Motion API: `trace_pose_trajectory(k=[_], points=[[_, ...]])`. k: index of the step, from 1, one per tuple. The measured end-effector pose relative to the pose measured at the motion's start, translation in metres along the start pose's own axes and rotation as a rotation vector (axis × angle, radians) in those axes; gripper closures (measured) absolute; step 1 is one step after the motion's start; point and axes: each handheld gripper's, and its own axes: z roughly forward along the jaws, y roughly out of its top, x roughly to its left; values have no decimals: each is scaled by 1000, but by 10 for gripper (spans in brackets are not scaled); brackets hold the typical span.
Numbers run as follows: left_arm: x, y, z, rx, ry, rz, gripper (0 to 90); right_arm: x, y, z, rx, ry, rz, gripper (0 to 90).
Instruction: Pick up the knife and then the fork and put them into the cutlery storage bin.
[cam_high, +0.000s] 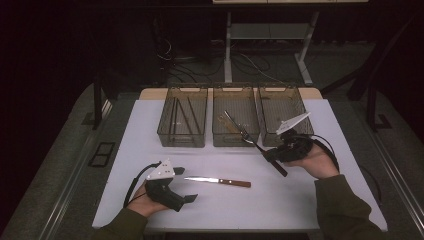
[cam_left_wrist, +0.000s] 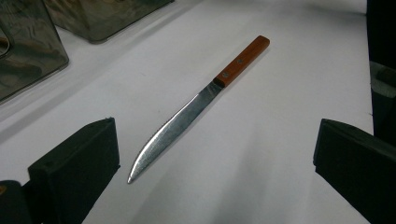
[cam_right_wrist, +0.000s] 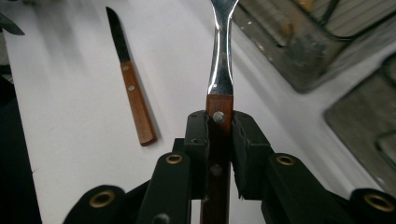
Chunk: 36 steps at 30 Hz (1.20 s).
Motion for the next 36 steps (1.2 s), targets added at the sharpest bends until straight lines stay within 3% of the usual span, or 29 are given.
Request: trace_pose_trajectory(k=[15,36], points=[[12,-3,-5,-25,15,-25,0,-26,-3,-27,-38,-75,57,776],[7,-3,-1,6,20,-13,0,-69,29,-65,-85,-187,123,776]])
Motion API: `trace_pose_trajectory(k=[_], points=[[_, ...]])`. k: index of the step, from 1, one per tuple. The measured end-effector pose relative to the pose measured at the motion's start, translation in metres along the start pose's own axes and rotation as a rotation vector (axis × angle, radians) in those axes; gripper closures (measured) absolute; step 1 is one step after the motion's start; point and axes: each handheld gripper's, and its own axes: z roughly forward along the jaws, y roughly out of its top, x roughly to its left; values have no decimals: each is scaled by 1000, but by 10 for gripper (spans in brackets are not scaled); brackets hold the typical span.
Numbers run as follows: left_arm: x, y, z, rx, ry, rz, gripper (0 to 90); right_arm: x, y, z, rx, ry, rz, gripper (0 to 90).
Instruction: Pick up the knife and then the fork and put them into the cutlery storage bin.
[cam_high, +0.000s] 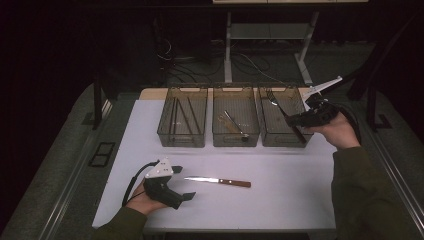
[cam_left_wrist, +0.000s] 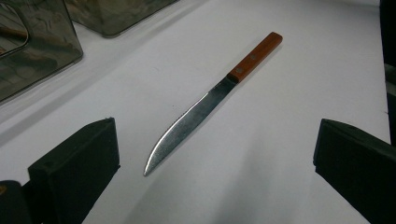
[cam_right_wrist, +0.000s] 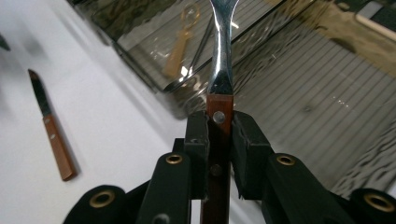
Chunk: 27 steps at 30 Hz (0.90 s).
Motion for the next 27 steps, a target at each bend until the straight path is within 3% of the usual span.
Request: trace_pose_trajectory(k=[10,16,21,27], points=[[0,0,0,0,-4,3,0,-29,16,3,-10,-67,47,776],[-1,0,0,-1,-7,9,0,-46,17,12,-47,-83,84,776],[-2,1,0,-4,-9,9,0,-54,14,23,-12,-124,98,776],[-2,1,0,-4,-10,8,0,-59,8,36,-1,-128,119,776]])
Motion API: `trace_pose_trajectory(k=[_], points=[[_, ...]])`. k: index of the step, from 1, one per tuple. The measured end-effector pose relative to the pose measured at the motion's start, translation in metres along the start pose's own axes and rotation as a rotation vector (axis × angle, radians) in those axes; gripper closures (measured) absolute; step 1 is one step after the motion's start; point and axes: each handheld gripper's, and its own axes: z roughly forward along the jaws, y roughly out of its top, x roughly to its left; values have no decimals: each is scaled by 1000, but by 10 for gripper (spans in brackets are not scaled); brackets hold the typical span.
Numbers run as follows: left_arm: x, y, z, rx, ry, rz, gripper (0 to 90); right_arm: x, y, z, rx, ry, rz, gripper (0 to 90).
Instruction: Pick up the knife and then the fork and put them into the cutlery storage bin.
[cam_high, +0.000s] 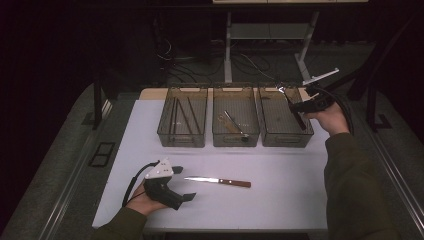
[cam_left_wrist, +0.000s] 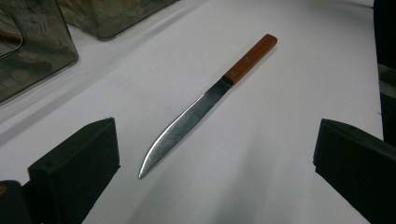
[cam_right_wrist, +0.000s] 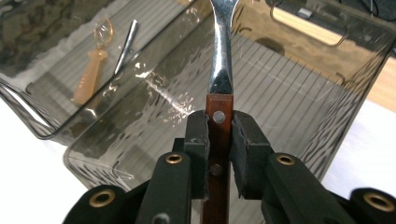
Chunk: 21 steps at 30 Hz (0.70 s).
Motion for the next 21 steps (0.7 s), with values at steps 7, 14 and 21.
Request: trace_pose_trajectory(k=[7,14,21], points=[[0,0,0,0,0,0,0,-1,-11,17,36,-6,-4,775],[0,0,1,1,-1,-2,0,-2,-21,30,90,-11,2,774],[-1,0,1,1,0,-2,0,-2,-26,38,132,-39,-17,764]])
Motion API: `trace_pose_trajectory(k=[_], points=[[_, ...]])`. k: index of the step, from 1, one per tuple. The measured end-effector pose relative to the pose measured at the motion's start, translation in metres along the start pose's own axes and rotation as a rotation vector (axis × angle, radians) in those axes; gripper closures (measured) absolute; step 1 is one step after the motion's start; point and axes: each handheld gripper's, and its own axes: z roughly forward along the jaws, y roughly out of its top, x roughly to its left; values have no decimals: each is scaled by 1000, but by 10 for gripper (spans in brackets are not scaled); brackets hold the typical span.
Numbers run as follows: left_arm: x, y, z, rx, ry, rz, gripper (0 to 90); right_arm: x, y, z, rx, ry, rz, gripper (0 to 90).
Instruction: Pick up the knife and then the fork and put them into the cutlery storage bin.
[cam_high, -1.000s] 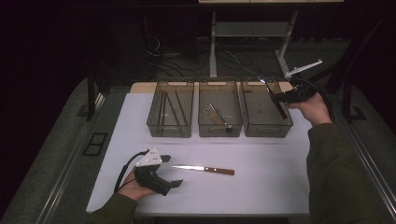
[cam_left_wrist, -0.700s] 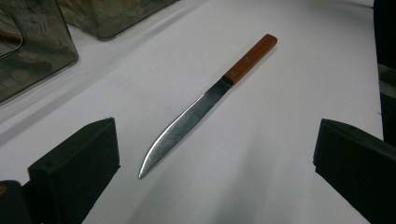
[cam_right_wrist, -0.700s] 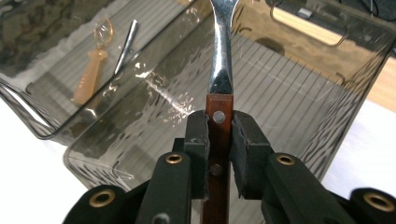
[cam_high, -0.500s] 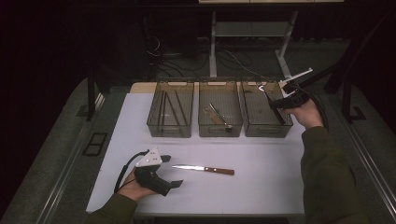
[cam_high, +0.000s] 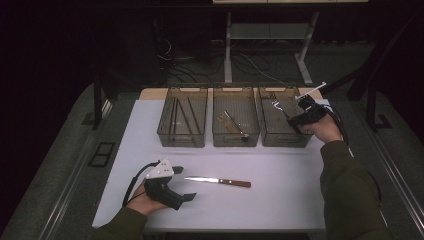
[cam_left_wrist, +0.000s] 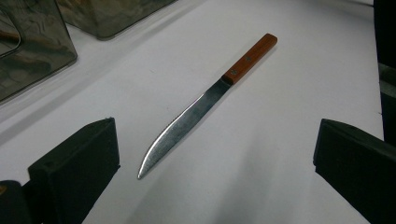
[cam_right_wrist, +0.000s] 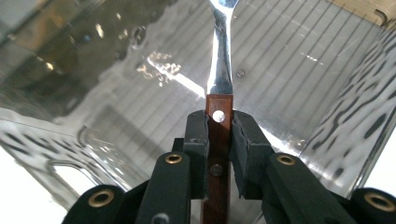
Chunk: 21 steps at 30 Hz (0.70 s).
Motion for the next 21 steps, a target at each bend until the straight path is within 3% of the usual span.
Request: trace_pose_trajectory(k=[5,10,13,21], points=[[0,0,1,7,-4,2,0,0,2,-1,-17,0,12,658],[0,0,1,6,-3,3,0,1,2,-7,-47,44,42,558],[0,0,1,8,-2,3,0,2,2,-11,-71,41,44,511],[-1,0,0,7,-1,7,0,12,-7,-31,-174,87,35,474]])
